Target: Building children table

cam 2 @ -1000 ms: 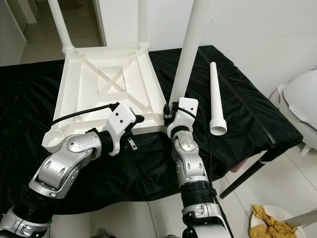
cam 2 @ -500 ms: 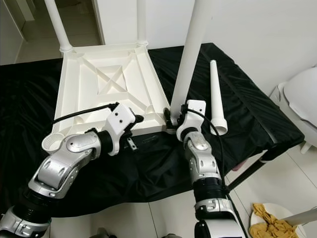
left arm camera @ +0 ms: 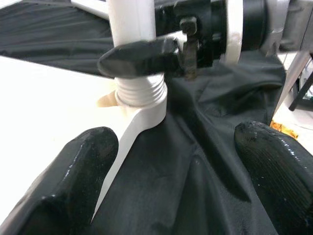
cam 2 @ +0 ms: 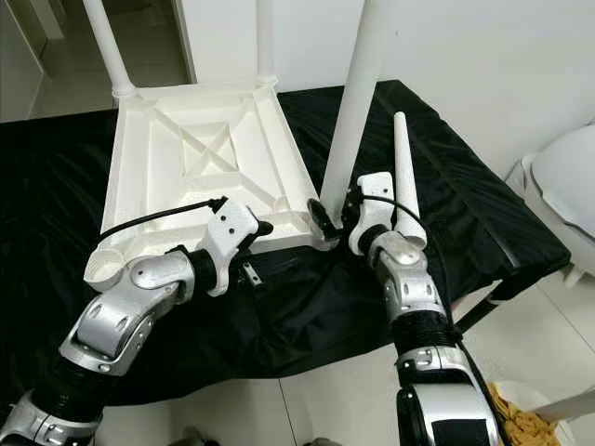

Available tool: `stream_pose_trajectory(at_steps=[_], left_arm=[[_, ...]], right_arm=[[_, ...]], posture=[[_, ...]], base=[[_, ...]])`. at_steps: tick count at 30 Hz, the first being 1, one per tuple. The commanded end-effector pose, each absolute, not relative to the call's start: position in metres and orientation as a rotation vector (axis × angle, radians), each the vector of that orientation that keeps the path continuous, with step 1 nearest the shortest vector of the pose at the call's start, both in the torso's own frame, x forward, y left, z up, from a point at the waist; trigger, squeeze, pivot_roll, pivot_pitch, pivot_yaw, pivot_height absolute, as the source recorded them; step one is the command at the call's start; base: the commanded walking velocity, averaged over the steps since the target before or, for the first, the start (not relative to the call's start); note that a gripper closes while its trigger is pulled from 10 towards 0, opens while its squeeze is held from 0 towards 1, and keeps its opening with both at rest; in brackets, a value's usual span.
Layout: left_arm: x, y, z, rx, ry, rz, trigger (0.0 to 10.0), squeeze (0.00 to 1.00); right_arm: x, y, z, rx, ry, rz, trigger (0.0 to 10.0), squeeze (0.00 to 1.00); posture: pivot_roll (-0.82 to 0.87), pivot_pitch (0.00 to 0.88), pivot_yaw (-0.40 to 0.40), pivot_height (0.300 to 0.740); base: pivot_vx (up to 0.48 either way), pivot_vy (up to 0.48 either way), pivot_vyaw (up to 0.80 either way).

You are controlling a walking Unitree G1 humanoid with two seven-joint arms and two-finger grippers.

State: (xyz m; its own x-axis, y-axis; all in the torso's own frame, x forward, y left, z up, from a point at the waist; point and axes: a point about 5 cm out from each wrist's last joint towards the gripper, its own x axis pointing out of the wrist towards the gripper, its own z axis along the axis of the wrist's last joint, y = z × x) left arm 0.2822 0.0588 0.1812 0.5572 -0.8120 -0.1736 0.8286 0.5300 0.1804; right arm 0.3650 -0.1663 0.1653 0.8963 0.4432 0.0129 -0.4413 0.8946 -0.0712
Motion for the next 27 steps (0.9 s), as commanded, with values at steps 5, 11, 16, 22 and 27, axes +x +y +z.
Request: stream_pose_trajectory(at_steps=[5,11,16,22,27], left_arm=[[0.293,0.066,0.168,0.234,0.124,-0.813,10.0,0.00],[0.293,0.064,0.168,0.220,0.117,-0.793,10.0,0.00],[0.295,0.061,0.170,0.194,0.094,-0.763,10.0,0.00],[0.296,0.059,0.163,0.187,0.095,-0.740,10.0,0.00],[0.296,0.057,0.150,0.201,0.098,-0.706,10.0,0.00]], right_arm=[[0.368,-0.170,0.168,-0.079,-0.018,0.623,10.0,0.00],[0.371,-0.172,0.166,-0.107,-0.003,0.673,10.0,0.00],[0.376,-0.174,0.168,-0.111,-0.007,0.656,10.0,0.00],[0.378,-0.174,0.171,-0.105,-0.019,0.661,10.0,0.00],[0.379,-0.174,0.171,-0.099,-0.021,0.665,6.9,0.00]], posture=[[-0.05,0.040,0.005,0.740],[-0.05,0.034,0.005,0.740],[-0.05,0.029,0.005,0.740],[-0.05,0.025,0.007,0.740],[-0.05,0.025,0.005,0.740]], base=[[0.000,0.000,0.00],[0.000,0.000,0.00],[0.000,0.000,0.00],[0.000,0.000,0.00],[0.000,0.000,0.00]])
